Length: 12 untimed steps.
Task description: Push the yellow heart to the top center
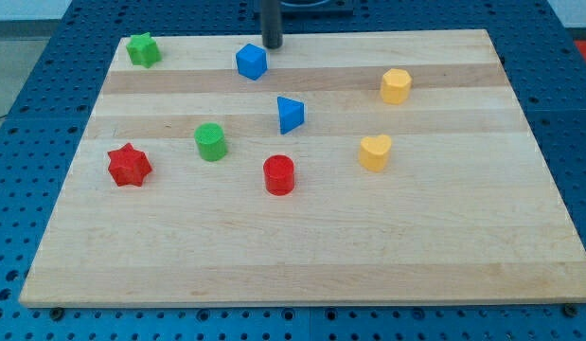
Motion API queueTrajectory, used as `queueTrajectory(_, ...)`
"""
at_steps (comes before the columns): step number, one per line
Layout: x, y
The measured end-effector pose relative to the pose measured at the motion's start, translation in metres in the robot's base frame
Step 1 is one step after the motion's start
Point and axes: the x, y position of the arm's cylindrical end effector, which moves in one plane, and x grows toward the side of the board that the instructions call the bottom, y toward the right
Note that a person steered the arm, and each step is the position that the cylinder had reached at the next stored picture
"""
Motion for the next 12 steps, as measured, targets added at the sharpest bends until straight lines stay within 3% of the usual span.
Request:
queueTrajectory(1,0.060,-0.009)
queueTrajectory(2,0.067,-0.013)
queueTrajectory(3,0.043,0.011)
queueTrajectory(6,0.056,0.235)
queueTrajectory(7,0.122,0.237)
queueTrajectory(8,0.157,0.226)
queueTrajectory(11,0.238,0.212)
queueTrajectory(12,0.238,0.170)
